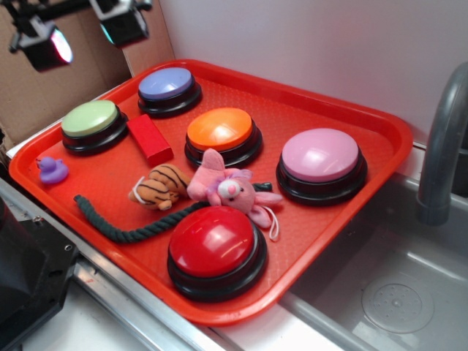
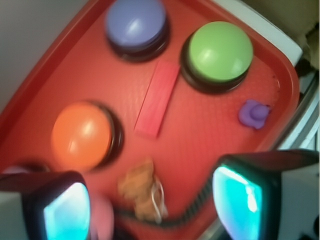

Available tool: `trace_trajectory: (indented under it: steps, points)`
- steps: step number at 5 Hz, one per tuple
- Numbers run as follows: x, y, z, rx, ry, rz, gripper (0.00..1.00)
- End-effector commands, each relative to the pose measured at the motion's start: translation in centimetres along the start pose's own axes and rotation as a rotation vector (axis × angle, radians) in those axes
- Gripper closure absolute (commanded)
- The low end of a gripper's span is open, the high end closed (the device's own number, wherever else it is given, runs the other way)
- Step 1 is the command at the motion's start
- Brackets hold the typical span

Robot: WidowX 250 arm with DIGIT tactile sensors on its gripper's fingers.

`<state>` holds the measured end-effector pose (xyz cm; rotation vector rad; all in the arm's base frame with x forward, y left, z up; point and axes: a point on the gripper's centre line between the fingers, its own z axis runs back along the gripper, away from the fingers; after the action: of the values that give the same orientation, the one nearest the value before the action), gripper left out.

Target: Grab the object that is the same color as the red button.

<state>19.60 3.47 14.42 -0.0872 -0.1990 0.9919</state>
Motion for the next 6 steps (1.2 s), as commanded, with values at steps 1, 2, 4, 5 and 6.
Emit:
trace_trajectory:
  steps: [1,2,4,5,6]
  points:
    - [3.9,1.4,-6.2,0.011,0.058,0.208,0.0]
    - [4.3,2.2,-9.1,0.05,0.082,0.233,0.0]
    - [4.0,1.9,-11.7,0.055,0.056,0.204,0.0]
    - [3.7,1.5,-12.6,0.042,0.071,0.195,0.0]
    - [3.8,1.5,-12.7,0.042,0.063,0.194,0.0]
